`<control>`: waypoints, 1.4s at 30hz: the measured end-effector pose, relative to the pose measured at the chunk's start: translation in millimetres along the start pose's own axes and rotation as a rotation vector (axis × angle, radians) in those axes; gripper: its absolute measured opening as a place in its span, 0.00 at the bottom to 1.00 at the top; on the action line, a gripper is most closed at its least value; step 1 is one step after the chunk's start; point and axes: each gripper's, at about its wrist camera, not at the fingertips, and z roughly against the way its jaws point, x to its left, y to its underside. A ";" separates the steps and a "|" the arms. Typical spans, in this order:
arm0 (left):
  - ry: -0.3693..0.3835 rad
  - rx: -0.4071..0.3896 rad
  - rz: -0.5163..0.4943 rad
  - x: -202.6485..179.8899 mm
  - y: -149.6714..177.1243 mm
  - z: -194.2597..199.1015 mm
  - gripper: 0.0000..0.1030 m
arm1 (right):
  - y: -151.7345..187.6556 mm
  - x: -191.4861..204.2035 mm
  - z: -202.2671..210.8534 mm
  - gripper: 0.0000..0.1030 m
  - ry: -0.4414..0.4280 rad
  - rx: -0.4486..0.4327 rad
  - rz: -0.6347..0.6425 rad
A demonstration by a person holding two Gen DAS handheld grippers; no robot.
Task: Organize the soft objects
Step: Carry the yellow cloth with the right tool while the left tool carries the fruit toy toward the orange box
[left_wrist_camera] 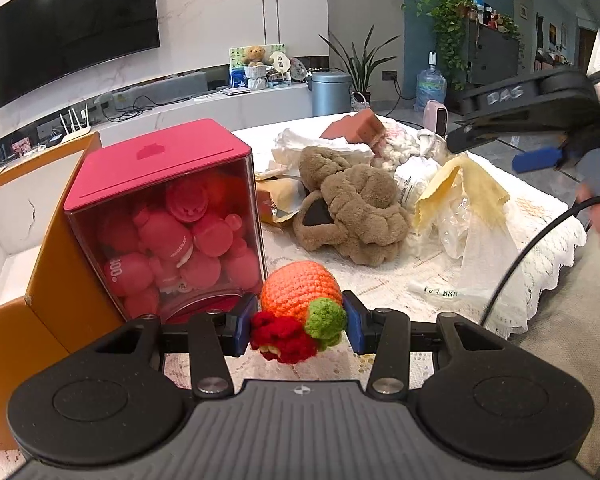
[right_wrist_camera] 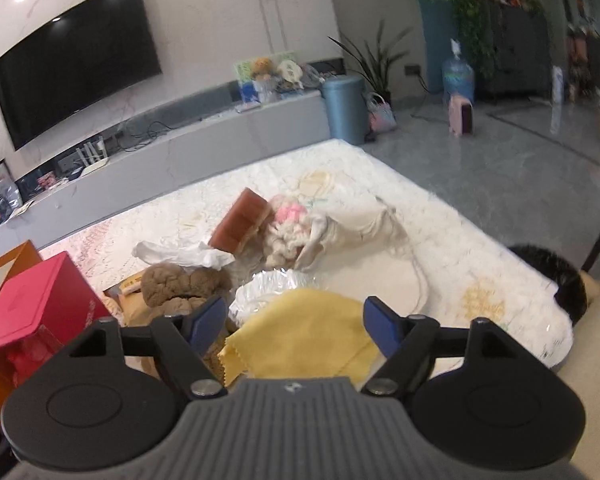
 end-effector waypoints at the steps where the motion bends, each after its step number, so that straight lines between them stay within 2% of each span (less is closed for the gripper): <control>1: -0.002 0.000 0.002 0.1 -0.3 -0.3 0.50 | 1.2 1.3 -4.9 0.78 0.007 0.008 -0.006; 4: -0.001 0.015 0.011 0.9 -0.6 -3.6 0.50 | 5.0 8.2 -18.4 0.79 0.030 0.038 -0.002; 8: -0.001 0.033 0.031 2.7 -0.3 -6.6 0.50 | 11.7 20.0 -32.3 0.82 0.084 0.066 0.071; 11: -0.001 0.028 0.011 2.5 0.3 -6.3 0.50 | 12.1 20.6 -31.5 0.71 0.123 0.045 0.100; 13: -0.004 0.023 0.004 3.0 0.8 -5.7 0.50 | 9.8 18.6 -27.8 0.48 0.123 0.025 0.117; 14: -0.002 0.023 0.008 3.5 0.5 -5.4 0.50 | 8.4 17.0 -26.9 0.40 0.123 0.028 0.119; 16: 0.002 0.022 0.019 4.6 -0.5 -4.7 0.50 | 5.9 11.6 -26.7 0.08 0.104 0.053 0.094; 19: 0.005 0.009 0.021 5.1 -1.9 -1.4 0.50 | 1.9 0.0 -20.4 0.00 0.038 0.054 0.012; 28: -0.008 -0.007 0.025 5.8 -6.9 3.1 0.50 | -14.6 -10.1 21.0 0.00 -0.007 -0.065 0.001; 33: -0.016 -0.010 0.026 4.7 -8.5 6.7 0.50 | -15.9 -25.6 25.0 0.00 -0.022 -0.073 -0.088; 36: -0.015 -0.014 0.023 2.2 -9.9 8.6 0.50 | -18.1 -29.9 33.4 0.00 -0.033 -0.103 -0.091; 40: -0.011 -0.025 0.022 -0.7 -13.4 11.9 0.50 | -23.9 -36.5 51.1 0.00 -0.101 -0.156 -0.118; 42: -0.008 -0.036 0.021 -0.9 -14.6 14.2 0.50 | -25.4 -36.4 59.7 0.00 -0.097 -0.185 -0.108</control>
